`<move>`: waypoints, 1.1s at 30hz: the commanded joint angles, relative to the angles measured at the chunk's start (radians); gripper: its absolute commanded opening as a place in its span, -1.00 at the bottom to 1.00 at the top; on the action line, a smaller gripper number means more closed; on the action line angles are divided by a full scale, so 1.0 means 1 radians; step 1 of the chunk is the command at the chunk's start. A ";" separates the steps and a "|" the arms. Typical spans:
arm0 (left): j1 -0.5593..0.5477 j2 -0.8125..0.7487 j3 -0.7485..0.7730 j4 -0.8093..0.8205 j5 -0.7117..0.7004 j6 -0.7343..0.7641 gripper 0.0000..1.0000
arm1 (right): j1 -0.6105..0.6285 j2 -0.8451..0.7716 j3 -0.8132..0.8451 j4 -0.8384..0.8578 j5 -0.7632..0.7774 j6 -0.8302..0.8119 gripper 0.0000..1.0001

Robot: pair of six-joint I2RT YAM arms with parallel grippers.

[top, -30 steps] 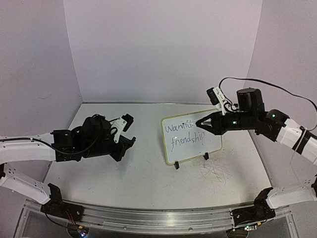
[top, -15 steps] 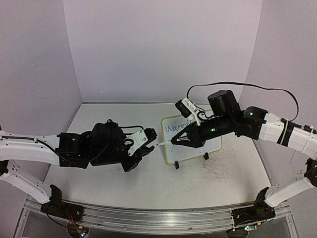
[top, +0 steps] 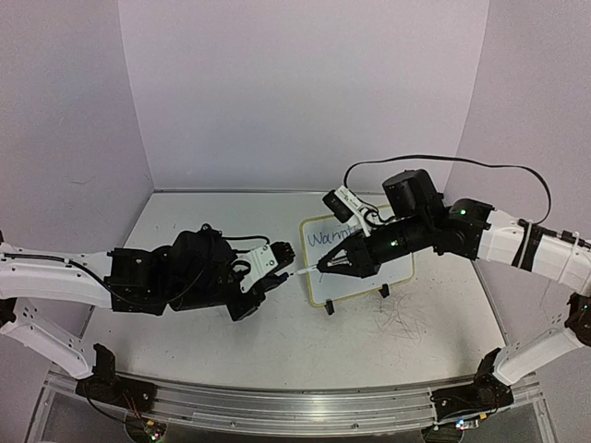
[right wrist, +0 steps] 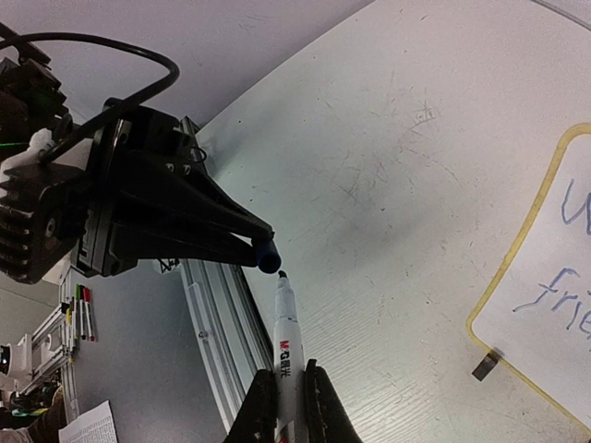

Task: Write a sentence on the whiteboard
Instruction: Insert the whiteboard marker without the cap into the pen cap.

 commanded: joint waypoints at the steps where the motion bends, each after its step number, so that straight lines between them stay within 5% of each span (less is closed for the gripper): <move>1: -0.011 -0.007 0.028 0.041 -0.009 0.017 -1.00 | 0.008 0.012 0.049 0.007 -0.020 -0.018 -1.00; 33: -0.027 0.001 0.019 0.042 -0.025 0.002 -1.00 | 0.032 -0.022 0.009 0.009 0.004 -0.009 -1.00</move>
